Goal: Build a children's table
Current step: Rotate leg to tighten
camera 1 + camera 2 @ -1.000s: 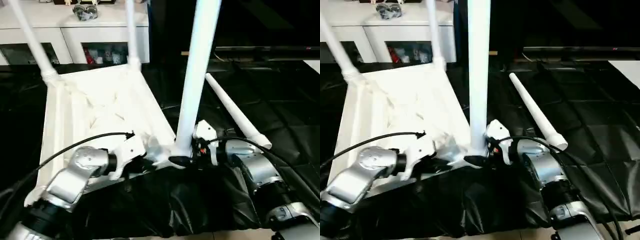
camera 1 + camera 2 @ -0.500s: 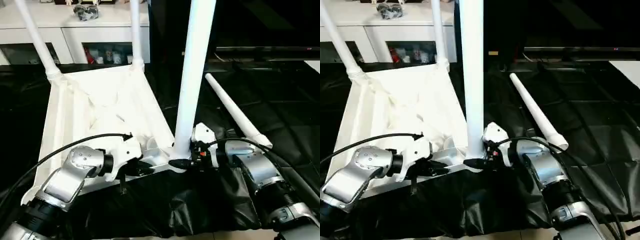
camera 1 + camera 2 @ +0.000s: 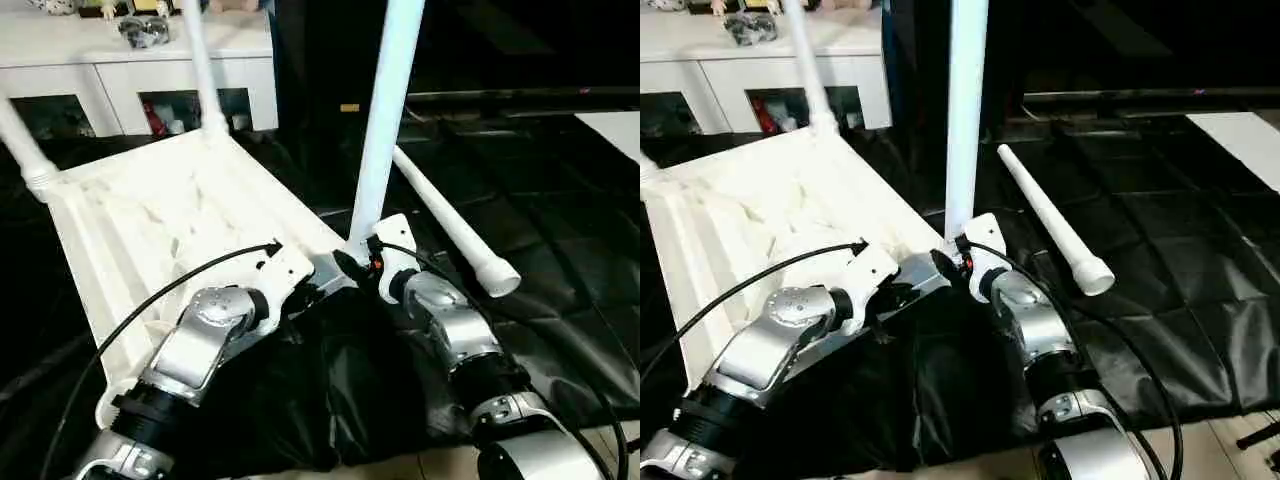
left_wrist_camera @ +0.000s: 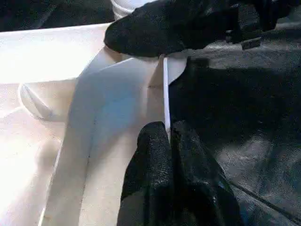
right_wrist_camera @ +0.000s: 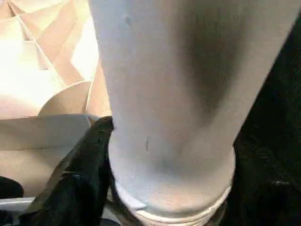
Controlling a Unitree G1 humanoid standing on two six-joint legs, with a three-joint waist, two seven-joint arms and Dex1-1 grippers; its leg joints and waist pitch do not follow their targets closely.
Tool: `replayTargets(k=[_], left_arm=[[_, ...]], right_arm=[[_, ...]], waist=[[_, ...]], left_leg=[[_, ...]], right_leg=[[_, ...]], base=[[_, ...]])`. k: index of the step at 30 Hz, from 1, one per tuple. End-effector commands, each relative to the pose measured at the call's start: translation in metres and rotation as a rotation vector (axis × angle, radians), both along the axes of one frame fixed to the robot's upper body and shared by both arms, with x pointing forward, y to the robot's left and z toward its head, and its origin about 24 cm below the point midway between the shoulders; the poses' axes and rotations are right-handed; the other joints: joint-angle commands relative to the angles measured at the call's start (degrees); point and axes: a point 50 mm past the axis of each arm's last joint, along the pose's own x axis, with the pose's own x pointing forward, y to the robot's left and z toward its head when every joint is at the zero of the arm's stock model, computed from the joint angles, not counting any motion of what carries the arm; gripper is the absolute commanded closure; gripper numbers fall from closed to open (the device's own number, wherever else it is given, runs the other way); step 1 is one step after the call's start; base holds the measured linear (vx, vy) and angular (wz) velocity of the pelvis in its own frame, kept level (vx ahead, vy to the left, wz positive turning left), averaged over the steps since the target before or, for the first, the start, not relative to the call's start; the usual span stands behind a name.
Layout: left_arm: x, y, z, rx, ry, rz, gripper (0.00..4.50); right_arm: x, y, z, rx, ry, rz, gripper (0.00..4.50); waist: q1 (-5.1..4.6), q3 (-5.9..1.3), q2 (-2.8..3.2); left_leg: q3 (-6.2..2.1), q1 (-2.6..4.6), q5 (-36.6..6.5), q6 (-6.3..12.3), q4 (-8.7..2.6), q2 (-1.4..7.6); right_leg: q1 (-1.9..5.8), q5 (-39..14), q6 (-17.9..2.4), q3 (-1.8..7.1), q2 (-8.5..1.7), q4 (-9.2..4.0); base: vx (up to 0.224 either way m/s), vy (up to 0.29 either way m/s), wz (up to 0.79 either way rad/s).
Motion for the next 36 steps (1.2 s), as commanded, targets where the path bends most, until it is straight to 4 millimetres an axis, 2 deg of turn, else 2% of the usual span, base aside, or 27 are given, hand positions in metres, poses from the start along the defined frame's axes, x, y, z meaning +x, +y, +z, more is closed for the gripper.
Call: replayTargets(k=[1,5,7,8,10,11,12,15,17,19,20,23,24,29,30,36], left_arm=[[-0.001,-0.031,0.025,-0.075,-0.106,-0.127,4.50],[-0.006,-0.025,0.027,-0.070,-0.098,-0.172,4.50],[-0.009,-0.018,0.026,-0.058,-0.089,-0.200,4.50],[-0.011,-0.014,0.026,-0.055,-0.082,-0.216,4.50],[-0.012,-0.012,0.026,-0.054,-0.078,-0.227,4.50],[-0.014,-0.008,0.026,-0.050,-0.066,-0.249,4.50],[-0.016,-0.005,0.026,-0.048,-0.059,-0.268,4.50],[-0.020,0.004,0.025,-0.035,-0.031,-0.334,4.50],[-0.021,0.004,0.025,-0.034,-0.030,-0.337,4.50],[-0.024,0.010,0.026,-0.030,-0.010,-0.388,4.50],[-0.025,0.013,0.027,-0.026,0.002,-0.407,4.50],[-0.025,0.016,0.028,-0.022,0.009,-0.427,4.50],[-0.026,0.018,0.027,-0.017,0.037,-0.448,4.50],[-0.028,0.021,0.026,0.000,0.083,-0.499,4.50],[-0.028,0.022,0.026,0.001,0.084,-0.502,4.50],[-0.028,0.025,0.025,0.005,0.086,-0.506,4.50]], right_arm=[[-0.010,0.029,-0.003,0.029,0.025,0.157,0.88],[-0.010,0.020,0.001,0.013,0.004,0.213,0.56],[-0.011,0.011,0.005,-0.004,-0.010,0.291,0.56],[-0.013,0.007,0.007,-0.016,-0.015,0.340,0.56],[-0.015,0.005,0.007,-0.024,-0.019,0.375,0.56],[-0.018,-0.001,0.009,-0.036,-0.024,0.442,0.56],[-0.019,-0.004,0.011,-0.040,-0.021,0.476,0.56],[-0.025,-0.016,0.015,-0.060,-0.003,0.591,0.56],[-0.025,-0.016,0.015,-0.062,-0.002,0.596,0.56],[-0.030,-0.024,0.017,-0.083,0.017,0.679,0.56],[-0.032,-0.026,0.018,-0.086,0.025,0.712,0.82],[-0.034,-0.029,0.020,-0.084,0.036,0.747,0.89],[-0.035,-0.030,0.022,-0.081,0.041,0.772,1.06],[-0.037,-0.030,0.022,-0.076,0.048,0.805,1.38],[-0.038,-0.030,0.021,-0.073,0.054,0.811,1.64],[-0.044,-0.029,0.019,-0.061,0.077,0.844,1.70]], waist=[[0.22,-4.32,0.03],[0.28,-4.43,0.06],[0.38,-4.43,-0.08],[0.56,-4.50,0.06],[0.72,-4.45,0.06],[0.83,-4.46,0.33],[0.94,-4.49,0.15],[1.30,-4.38,0.21],[1.40,-4.37,0.22],[1.78,-4.37,-0.01],[2.08,-4.32,0.04],[2.25,-4.29,0.00],[2.40,-4.29,-0.01],[2.32,-4.27,-0.08],[2.29,-4.24,-0.08],[2.40,-4.34,0.01]], left_leg=[[-0.05,0.06,-12.81,1.24,-4.04,0.76],[0.01,0.05,-11.72,1.92,-3.93,0.82],[0.10,-0.03,-10.51,2.66,-3.84,0.86],[0.05,0.01,-10.67,2.84,-3.80,0.89],[0.16,0.06,-10.32,3.25,-3.75,1.00],[0.19,0.21,-10.40,3.24,-3.72,1.00],[0.23,0.18,-10.40,3.37,-3.69,1.03],[0.17,0.19,-10.95,3.51,-3.81,1.09],[0.18,0.24,-11.21,3.50,-3.79,1.08],[0.21,0.35,-11.42,3.27,-3.78,1.04],[0.26,0.37,-11.55,3.34,-3.77,1.10],[0.29,0.44,-11.71,3.17,-3.79,1.15],[0.30,0.47,-11.56,2.98,-3.81,1.15],[0.20,0.37,-12.14,2.52,-3.89,1.11],[0.16,0.30,-12.15,2.42,-3.90,1.12],[0.15,0.35,-11.54,2.47,-3.88,1.14]], right_leg=[[2.86,-13.11,-10.81,2.77,-2.71,-4.77],[3.04,-10.35,-11.89,2.76,-2.65,-4.40],[3.01,-8.53,-12.56,2.79,-2.62,-4.18],[3.20,-8.51,-12.55,2.69,-2.57,-4.10],[3.02,-7.62,-12.93,2.80,-2.57,-4.08],[2.91,-7.53,-13.18,2.82,-2.57,-4.06],[3.00,-7.00,-13.48,2.84,-2.54,-4.00],[3.05,-7.30,-13.58,2.80,-2.52,-4.04],[3.01,-7.74,-13.48,2.80,-2.52,-4.08],[3.12,-8.81,-13.34,2.82,-2.53,-4.12],[2.96,-9.40,-13.17,2.89,-2.58,-4.12],[2.81,-10.01,-13.17,2.94,-2.64,-4.19],[2.80,-10.38,-13.07,2.95,-2.57,-4.18],[2.84,-11.99,-12.67,2.92,-2.67,-4.28],[2.88,-12.28,-12.57,2.94,-2.71,-4.28],[2.84,-11.28,-12.58,2.93,-2.62,-4.17]], base=[[0.000,0.000,0.00],[0.000,0.000,0.00],[0.000,0.000,0.00],[0.000,0.000,0.00],[0.000,0.000,0.00],[0.000,0.000,0.00],[0.000,0.000,0.00],[0.000,0.000,0.00],[0.000,0.000,0.00],[0.000,0.000,0.00],[0.000,0.000,0.00],[0.000,0.000,0.00],[0.000,0.000,0.00],[0.000,0.000,0.00],[0.000,0.000,0.00],[0.000,0.000,0.00]])
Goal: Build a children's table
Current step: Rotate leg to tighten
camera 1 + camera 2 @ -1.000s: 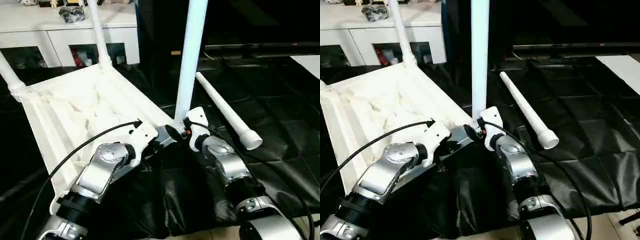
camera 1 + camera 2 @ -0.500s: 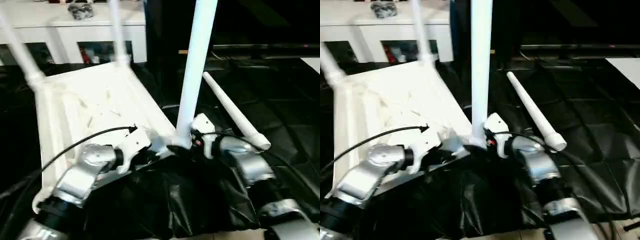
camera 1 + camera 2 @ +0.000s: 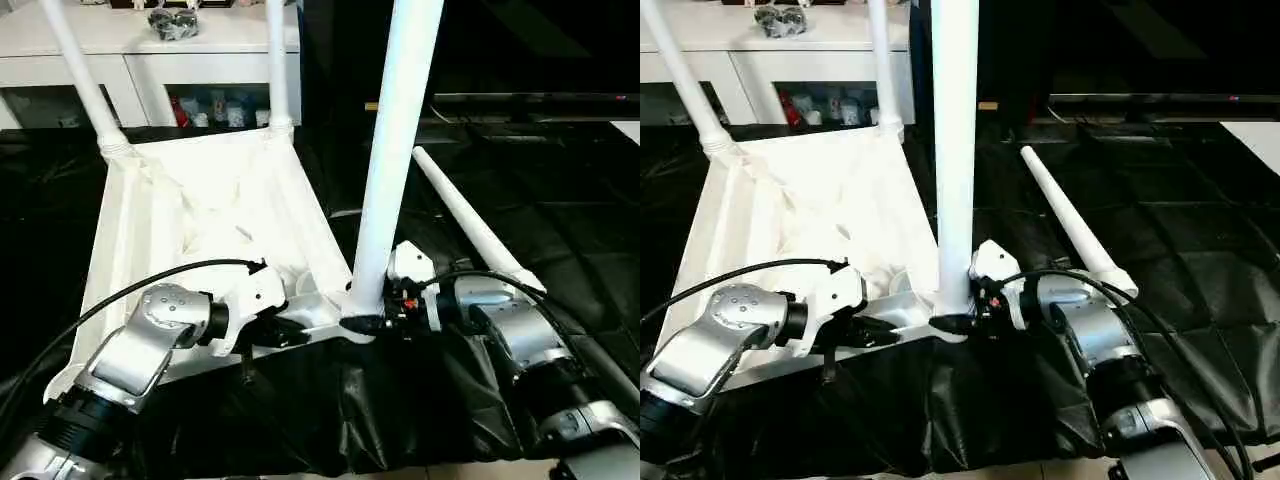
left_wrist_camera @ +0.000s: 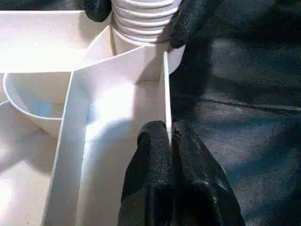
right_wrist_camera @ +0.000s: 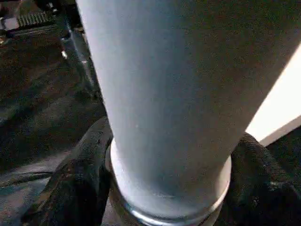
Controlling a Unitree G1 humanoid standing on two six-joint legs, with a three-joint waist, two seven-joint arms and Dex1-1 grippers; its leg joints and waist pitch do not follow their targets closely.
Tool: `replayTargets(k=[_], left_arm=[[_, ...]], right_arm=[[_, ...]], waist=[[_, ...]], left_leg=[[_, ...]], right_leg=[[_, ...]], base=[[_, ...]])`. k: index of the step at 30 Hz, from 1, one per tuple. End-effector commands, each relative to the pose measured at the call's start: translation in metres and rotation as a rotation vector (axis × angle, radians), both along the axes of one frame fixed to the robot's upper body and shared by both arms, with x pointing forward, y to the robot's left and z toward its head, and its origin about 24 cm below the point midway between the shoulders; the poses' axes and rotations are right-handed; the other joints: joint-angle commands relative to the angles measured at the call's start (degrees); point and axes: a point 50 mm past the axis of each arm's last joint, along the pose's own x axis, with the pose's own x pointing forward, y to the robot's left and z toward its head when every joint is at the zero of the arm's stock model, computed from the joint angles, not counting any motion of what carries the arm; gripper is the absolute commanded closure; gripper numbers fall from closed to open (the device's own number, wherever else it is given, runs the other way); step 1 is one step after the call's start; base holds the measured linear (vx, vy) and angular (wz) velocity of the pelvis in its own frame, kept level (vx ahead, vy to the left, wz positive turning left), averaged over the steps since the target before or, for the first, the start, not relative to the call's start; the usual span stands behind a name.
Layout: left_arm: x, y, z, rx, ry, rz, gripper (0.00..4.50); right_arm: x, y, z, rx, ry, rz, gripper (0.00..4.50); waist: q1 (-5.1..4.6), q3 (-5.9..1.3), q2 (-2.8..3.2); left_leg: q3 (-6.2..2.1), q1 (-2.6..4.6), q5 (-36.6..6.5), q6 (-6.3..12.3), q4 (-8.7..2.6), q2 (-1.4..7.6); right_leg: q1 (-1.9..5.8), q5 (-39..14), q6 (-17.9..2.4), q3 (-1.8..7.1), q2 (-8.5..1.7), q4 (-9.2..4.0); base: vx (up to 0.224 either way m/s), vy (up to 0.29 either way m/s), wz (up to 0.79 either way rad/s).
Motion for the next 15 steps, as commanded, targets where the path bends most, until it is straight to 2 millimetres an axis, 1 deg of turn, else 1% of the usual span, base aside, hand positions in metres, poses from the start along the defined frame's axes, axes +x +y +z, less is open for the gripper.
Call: replayTargets(k=[1,4,5,6,7,8,9,10,11,12,13,14,15], left_arm=[[0.000,-0.016,0.012,-0.046,-0.045,-0.096,4.50],[0.004,-0.018,0.012,-0.047,-0.075,-0.061,4.50],[0.012,-0.021,0.012,-0.049,-0.123,0.021,4.50],[0.014,-0.022,0.013,-0.049,-0.133,0.040,4.50],[0.019,-0.024,0.013,-0.053,-0.156,0.097,4.50],[0.023,-0.026,0.015,-0.061,-0.167,0.143,4.50],[0.026,-0.030,0.016,-0.077,-0.172,0.189,4.50],[0.030,-0.036,0.020,-0.094,-0.182,0.243,4.50],[0.030,-0.036,0.020,-0.094,-0.182,0.243,4.50],[0.032,-0.042,0.021,-0.101,-0.192,0.279,4.50],[0.033,-0.045,0.022,-0.104,-0.195,0.292,4.50],[0.034,-0.050,0.022,-0.104,-0.205,0.321,4.50],[0.034,-0.052,0.022,-0.103,-0.211,0.329,4.50]], right_arm=[[-0.006,0.011,0.000,0.025,0.026,0.070,1.73],[-0.005,0.014,-0.003,0.037,0.024,0.040,1.74],[0.000,0.020,-0.007,0.037,-0.005,-0.055,1.74],[0.002,0.021,-0.008,0.037,-0.013,-0.081,1.74],[0.007,0.026,-0.010,0.037,-0.038,-0.163,1.75],[0.011,0.030,-0.012,0.043,-0.048,-0.234,1.75],[0.016,0.035,-0.014,0.059,-0.043,-0.314,1.75],[0.020,0.043,-0.015,0.086,-0.023,-0.410,1.75],[0.020,0.043,-0.015,0.086,-0.023,-0.410,1.75],[0.023,0.051,-0.016,0.110,-0.010,-0.483,1.76],[0.024,0.054,-0.016,0.119,-0.002,-0.508,1.76],[0.026,0.061,-0.017,0.139,0.016,-0.566,1.76],[0.026,0.063,-0.017,0.147,0.022,-0.592,1.76]], waist=[[-0.33,-4.33,0.01],[-0.36,-4.26,0.06],[-0.36,-4.24,0.10],[-0.55,-4.04,0.10],[-0.67,-4.11,0.06],[-0.77,-4.03,0.00],[-0.94,-3.89,-0.03],[-1.21,-3.99,-0.12],[-1.45,-4.01,-0.06],[-1.80,-4.03,-0.04],[-2.28,-4.06,-0.02],[-2.36,-4.17,0.02],[-2.55,-4.23,-0.02]], left_leg=[[0.06,0.65,-11.55,2.39,-4.00,1.13],[0.10,0.66,-12.33,2.07,-3.99,1.06],[0.08,0.68,-12.45,1.94,-4.01,1.09],[0.15,0.77,-13.09,1.37,-4.07,1.03],[0.05,0.68,-13.40,0.75,-4.09,0.97],[-0.04,0.60,-13.67,0.53,-4.22,0.88],[-0.09,0.70,-14.71,-0.01,-4.32,0.82],[-0.23,0.62,-14.78,-0.50,-4.35,0.77],[-0.29,0.46,-14.55,-0.76,-4.36,0.80],[-0.38,0.45,-14.76,-0.73,-4.40,0.72],[-0.32,0.43,-14.31,-0.56,-4.34,0.74],[-0.36,0.38,-13.91,-0.49,-4.27,0.71],[-0.26,0.32,-12.93,-0.15,-4.19,0.65]], right_leg=[[2.97,-11.13,-12.80,2.87,-2.60,-4.23],[2.93,-12.18,-12.65,2.89,-2.63,-4.44],[2.89,-12.34,-12.60,2.90,-2.62,-4.40],[2.66,-13.59,-12.43,2.92,-2.59,-4.65],[2.87,-15.16,-11.89,2.89,-2.79,-4.71],[2.98,-16.20,-11.42,2.81,-2.76,-4.85],[2.83,-18.68,-10.53,2.72,-2.75,-5.09],[3.01,-19.75,-9.89,2.69,-2.88,-5.09],[3.10,-19.55,-9.86,2.71,-2.93,-4.92],[3.06,-19.80,-9.58,2.57,-2.84,-5.13],[2.90,-18.38,-10.01,2.72,-2.78,-5.06],[3.04,-17.52,-10.16,2.68,-2.76,-4.96],[3.01,-15.73,-10.58,2.72,-2.70,-4.87]], base=[[0.000,0.000,0.00],[0.000,0.000,0.00],[0.000,0.000,0.00],[0.000,0.000,0.00],[0.000,0.000,0.00],[0.000,0.000,0.00],[0.000,0.000,0.00],[0.000,0.000,0.00],[0.000,0.000,0.00],[0.000,0.000,0.00],[0.000,0.000,0.00],[0.000,0.000,0.00],[0.000,0.000,0.00]])
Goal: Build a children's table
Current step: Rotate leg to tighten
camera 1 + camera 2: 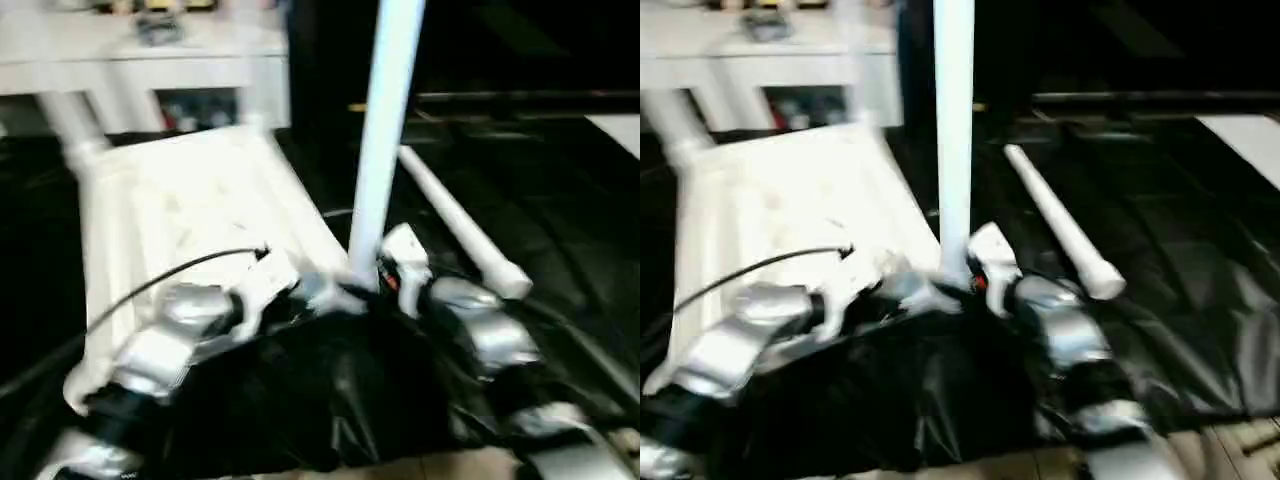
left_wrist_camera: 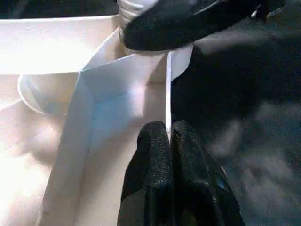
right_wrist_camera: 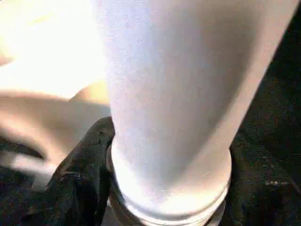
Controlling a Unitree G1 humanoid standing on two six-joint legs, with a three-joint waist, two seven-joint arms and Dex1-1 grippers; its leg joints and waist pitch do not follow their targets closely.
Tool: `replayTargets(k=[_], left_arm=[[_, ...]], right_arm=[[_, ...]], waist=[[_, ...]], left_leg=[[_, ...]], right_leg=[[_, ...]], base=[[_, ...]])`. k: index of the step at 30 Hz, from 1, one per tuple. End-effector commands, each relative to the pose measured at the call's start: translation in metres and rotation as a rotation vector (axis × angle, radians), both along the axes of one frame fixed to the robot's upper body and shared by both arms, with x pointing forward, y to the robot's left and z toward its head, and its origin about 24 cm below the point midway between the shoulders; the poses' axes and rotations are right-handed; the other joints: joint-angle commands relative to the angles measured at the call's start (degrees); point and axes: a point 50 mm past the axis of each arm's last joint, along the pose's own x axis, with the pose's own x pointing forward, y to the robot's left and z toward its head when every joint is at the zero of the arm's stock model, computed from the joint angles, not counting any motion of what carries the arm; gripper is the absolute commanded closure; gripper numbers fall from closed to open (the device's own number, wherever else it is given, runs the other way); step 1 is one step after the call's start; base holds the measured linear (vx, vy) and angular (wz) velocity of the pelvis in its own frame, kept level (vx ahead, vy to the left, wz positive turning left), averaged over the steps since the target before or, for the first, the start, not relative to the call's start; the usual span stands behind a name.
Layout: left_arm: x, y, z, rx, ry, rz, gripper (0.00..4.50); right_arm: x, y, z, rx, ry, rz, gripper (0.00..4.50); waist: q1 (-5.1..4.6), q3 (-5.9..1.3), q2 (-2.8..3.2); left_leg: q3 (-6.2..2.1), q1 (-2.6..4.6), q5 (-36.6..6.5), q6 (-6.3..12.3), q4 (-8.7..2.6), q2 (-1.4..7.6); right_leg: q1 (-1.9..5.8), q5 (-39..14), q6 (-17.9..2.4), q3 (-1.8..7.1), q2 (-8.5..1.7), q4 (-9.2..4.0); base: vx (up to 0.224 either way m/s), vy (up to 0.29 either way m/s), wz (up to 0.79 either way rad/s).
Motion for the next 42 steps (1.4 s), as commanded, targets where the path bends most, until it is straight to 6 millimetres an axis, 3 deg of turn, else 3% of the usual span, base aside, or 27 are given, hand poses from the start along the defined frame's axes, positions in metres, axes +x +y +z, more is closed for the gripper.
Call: replayTargets(k=[1,4,7,10,15,25,27,40,41,42], left_arm=[[0.008,-0.025,0.029,-0.065,-0.129,-0.034,4.50],[0.003,-0.039,0.027,-0.097,-0.121,-0.052,4.50],[0.000,-0.041,0.026,-0.102,-0.117,-0.077,4.50],[-0.003,-0.039,0.025,-0.103,-0.107,-0.104,4.50],[-0.009,-0.027,0.025,-0.100,-0.103,-0.198,4.50],[-0.021,-0.003,0.023,-0.089,-0.039,-0.346,4.50],[-0.022,0.001,0.022,-0.080,-0.029,-0.365,4.50],[-0.024,0.006,0.022,-0.067,-0.002,-0.405,4.50],[-0.024,0.006,0.022,-0.070,-0.003,-0.403,4.50],[-0.023,0.006,0.022,-0.076,-0.009,-0.391,4.50]], right_arm=[[-0.005,0.037,-0.001,0.053,0.037,0.055,1.76],[-0.008,0.051,0.001,0.057,-0.001,0.099,1.76],[-0.008,0.051,0.003,0.076,-0.006,0.110,1.06],[-0.006,0.043,0.005,0.081,-0.010,0.124,1.00],[-0.011,0.020,0.009,0.008,-0.050,0.291,0.57],[-0.025,-0.014,0.015,-0.058,-0.017,0.573,0.57],[-0.028,-0.019,0.018,-0.070,-0.005,0.625,0.84],[-0.036,-0.018,0.018,-0.048,0.024,0.706,1.69],[-0.037,-0.016,0.017,-0.040,0.026,0.704,1.71],[-0.037,-0.014,0.016,-0.024,0.023,0.688,1.74]], waist=[[0.36,-4.36,0.00],[0.21,-4.54,0.16],[0.18,-4.69,0.28],[0.12,-4.64,0.36],[0.35,-4.52,0.32],[2.11,-4.34,0.35],[2.35,-4.30,0.35],[2.61,-4.40,0.25],[2.56,-4.39,-0.20],[2.65,-4.43,-0.07]], left_leg=[[-0.21,-0.05,-12.29,0.35,-4.08,0.59],[-0.10,-0.10,-10.12,1.30,-3.90,0.68],[-0.07,-0.15,-8.68,2.28,-3.78,0.68],[0.03,-0.01,-9.22,2.94,-3.76,0.74],[0.11,0.12,-10.88,3.29,-3.69,0.80],[0.22,0.52,-12.57,3.01,-3.85,1.08],[0.18,0.59,-12.65,2.82,-3.91,1.15],[0.10,0.40,-11.81,2.44,-3.89,1.09],[0.16,0.35,-11.70,2.53,-3.90,1.06],[0.12,0.36,-11.38,2.58,-3.88,1.08]], right_leg=[[3.21,-14.66,-10.76,2.60,-2.75,-4.87],[3.21,-9.61,-12.09,2.64,-2.59,-4.43],[3.43,-5.40,-13.38,2.61,-2.48,-3.97],[3.47,-4.55,-14.16,2.61,-2.55,-4.01],[3.46,-6.33,-14.18,2.65,-2.54,-4.22],[3.13,-9.26,-13.79,2.83,-2.58,-4.34],[3.06,-9.79,-13.65,2.82,-2.56,-4.40],[3.10,-10.14,-13.32,2.78,-2.61,-4.33],[3.16,-10.20,-13.20,2.79,-2.57,-4.38],[3.13,-10.17,-13.24,2.80,-2.63,-4.28]], base=[[0.000,0.000,0.00],[0.000,0.000,0.00],[0.000,0.000,0.00],[0.000,0.000,0.00],[0.000,0.000,0.00],[0.000,0.000,0.00],[0.000,0.000,0.00],[0.000,0.000,0.00],[0.000,0.000,0.00],[0.000,0.000,0.00]])
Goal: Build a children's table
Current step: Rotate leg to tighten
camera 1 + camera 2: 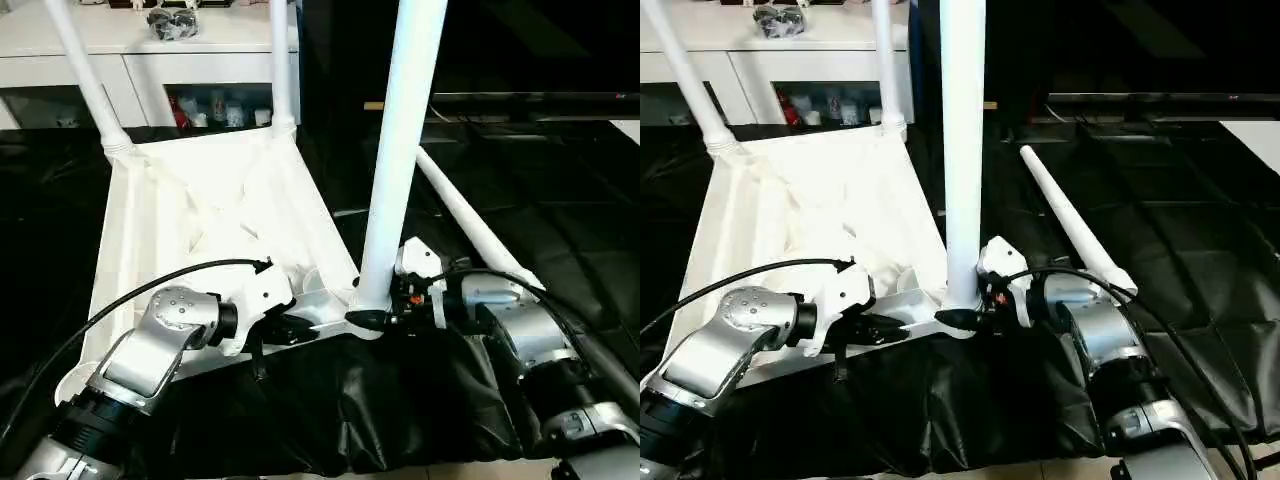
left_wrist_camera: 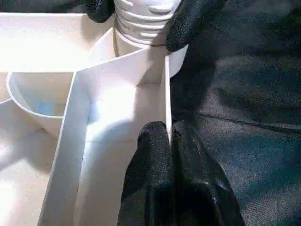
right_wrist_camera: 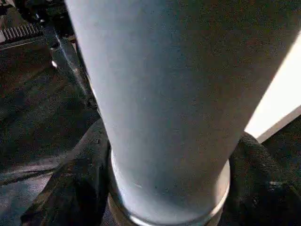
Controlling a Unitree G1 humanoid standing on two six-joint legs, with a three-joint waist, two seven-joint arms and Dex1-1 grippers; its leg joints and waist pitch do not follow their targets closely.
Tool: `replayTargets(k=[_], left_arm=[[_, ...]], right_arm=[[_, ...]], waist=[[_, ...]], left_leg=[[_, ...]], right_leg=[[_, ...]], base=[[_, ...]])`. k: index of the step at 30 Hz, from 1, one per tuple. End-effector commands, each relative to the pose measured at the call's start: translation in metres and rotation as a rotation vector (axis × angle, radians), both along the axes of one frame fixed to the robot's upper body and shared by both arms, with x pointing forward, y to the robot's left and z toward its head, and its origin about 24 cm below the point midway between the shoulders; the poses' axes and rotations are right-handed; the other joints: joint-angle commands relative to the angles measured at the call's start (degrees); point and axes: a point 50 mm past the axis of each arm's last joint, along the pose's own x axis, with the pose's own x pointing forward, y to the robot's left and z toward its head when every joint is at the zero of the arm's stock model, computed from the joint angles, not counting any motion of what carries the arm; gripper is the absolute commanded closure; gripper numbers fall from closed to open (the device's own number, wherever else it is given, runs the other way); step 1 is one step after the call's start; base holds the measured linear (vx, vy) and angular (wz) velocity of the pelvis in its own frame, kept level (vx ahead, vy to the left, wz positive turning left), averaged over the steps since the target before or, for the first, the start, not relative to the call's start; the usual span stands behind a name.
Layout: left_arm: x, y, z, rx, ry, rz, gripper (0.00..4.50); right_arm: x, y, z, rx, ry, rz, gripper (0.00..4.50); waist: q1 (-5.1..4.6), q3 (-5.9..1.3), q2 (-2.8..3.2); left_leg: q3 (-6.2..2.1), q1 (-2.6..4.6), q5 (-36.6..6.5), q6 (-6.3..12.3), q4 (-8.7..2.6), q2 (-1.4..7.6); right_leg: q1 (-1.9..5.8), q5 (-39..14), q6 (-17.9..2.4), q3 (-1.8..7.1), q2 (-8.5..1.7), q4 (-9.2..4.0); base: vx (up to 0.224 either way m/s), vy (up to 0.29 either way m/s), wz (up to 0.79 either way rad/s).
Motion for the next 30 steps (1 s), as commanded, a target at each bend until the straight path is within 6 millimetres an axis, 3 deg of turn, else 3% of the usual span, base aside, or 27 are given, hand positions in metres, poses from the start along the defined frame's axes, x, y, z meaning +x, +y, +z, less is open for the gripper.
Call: replayTargets(k=[1,7,8,9,11,13,15,19,21,25,27,30], left_arm=[[0.001,-0.016,0.017,-0.073,-0.082,-0.055,4.50],[0.010,-0.023,0.018,-0.079,-0.126,0.049,4.50],[0.016,-0.029,0.019,-0.080,-0.142,0.105,4.50],[0.021,-0.035,0.020,-0.081,-0.153,0.152,4.50],[0.027,-0.044,0.022,-0.089,-0.167,0.222,4.50],[0.028,-0.047,0.023,-0.095,-0.170,0.242,4.50],[0.028,-0.055,0.023,-0.106,-0.180,0.263,4.50],[0.021,-0.065,0.023,-0.132,-0.177,0.238,4.50],[0.019,-0.065,0.023,-0.137,-0.175,0.221,4.50],[0.016,-0.059,0.022,-0.135,-0.170,0.188,4.50],[0.014,-0.052,0.021,-0.129,-0.159,0.164,4.50],[0.012,-0.043,0.020,-0.120,-0.146,0.136,4.50]], right_arm=[[-0.006,0.021,0.001,0.073,0.011,0.067,1.74],[0.007,0.034,-0.006,0.124,-0.005,-0.168,1.76],[0.016,0.038,-0.010,0.115,-0.012,-0.310,1.77],[0.022,0.042,-0.015,0.108,-0.011,-0.417,1.77],[0.027,0.050,-0.019,0.111,0.008,-0.549,1.77],[0.028,0.053,-0.020,0.116,0.016,-0.583,1.77],[0.029,0.061,-0.019,0.130,0.011,-0.624,1.77],[0.027,0.073,-0.014,0.172,-0.019,-0.584,1.77],[0.026,0.073,-0.012,0.196,-0.013,-0.555,1.21],[0.025,0.066,-0.010,0.199,-0.016,-0.511,0.99],[0.023,0.058,-0.009,0.171,-0.028,-0.451,0.66],[0.017,0.049,-0.007,0.143,-0.040,-0.334,0.66]], waist=[[-0.25,-4.45,-0.11],[-0.85,-4.11,-0.03],[-1.14,-4.19,-0.03],[-1.40,-4.04,0.42],[-2.19,-4.17,0.29],[-2.57,-4.29,0.40],[-2.77,-4.52,0.56],[-2.82,-4.74,0.66],[-2.88,-4.70,0.67],[-2.86,-4.57,0.63],[-2.75,-4.48,0.67],[-2.58,-4.46,0.58]], left_leg=[[0.04,0.58,-11.36,2.54,-3.92,1.08],[-0.04,0.54,-13.42,0.93,-4.21,0.87],[-0.09,0.49,-13.37,0.58,-4.22,0.92],[-0.16,0.49,-13.37,0.07,-4.31,0.92],[-0.25,0.44,-13.66,-0.90,-4.26,0.65],[-0.33,0.32,-13.48,-0.40,-4.13,0.56],[-0.28,0.16,-11.91,0.43,-3.96,0.61],[-0.20,0.16,-9.72,1.86,-3.79,0.64],[-0.15,0.23,-9.90,2.31,-3.78,0.68],[-0.09,0.40,-11.59,2.63,-3.85,0.79],[-0.07,0.36,-11.78,2.58,-3.84,0.80],[-0.05,0.38,-11.93,2.93,-3.81,0.83]], right_leg=[[3.13,-10.09,-13.36,2.80,-2.60,-4.17],[3.01,-15.53,-11.68,2.73,-2.72,-4.75],[3.00,-15.57,-11.35,2.75,-2.74,-4.71],[2.83,-15.71,-11.47,2.77,-2.76,-4.65],[3.08,-16.51,-11.01,2.66,-2.75,-4.79],[3.21,-16.14,-10.80,2.58,-2.78,-4.89],[3.24,-12.29,-11.54,2.66,-2.65,-4.60],[3.46,-5.15,-13.87,2.57,-2.39,-3.92],[3.45,-4.34,-14.42,2.58,-2.35,-3.90],[3.47,-5.99,-14.59,2.64,-2.49,-4.11],[3.44,-6.52,-14.50,2.68,-2.45,-4.11],[3.47,-6.52,-14.35,2.70,-2.38,-4.09]], base=[[0.000,0.000,0.00],[0.000,0.000,0.00],[0.000,0.000,0.00],[0.000,0.000,0.00],[0.000,0.000,0.00],[0.000,0.000,0.00],[0.000,0.000,0.00],[0.000,0.000,0.00],[0.000,0.000,0.00],[0.000,0.000,0.00],[0.000,0.000,0.00],[0.000,0.000,0.00]])
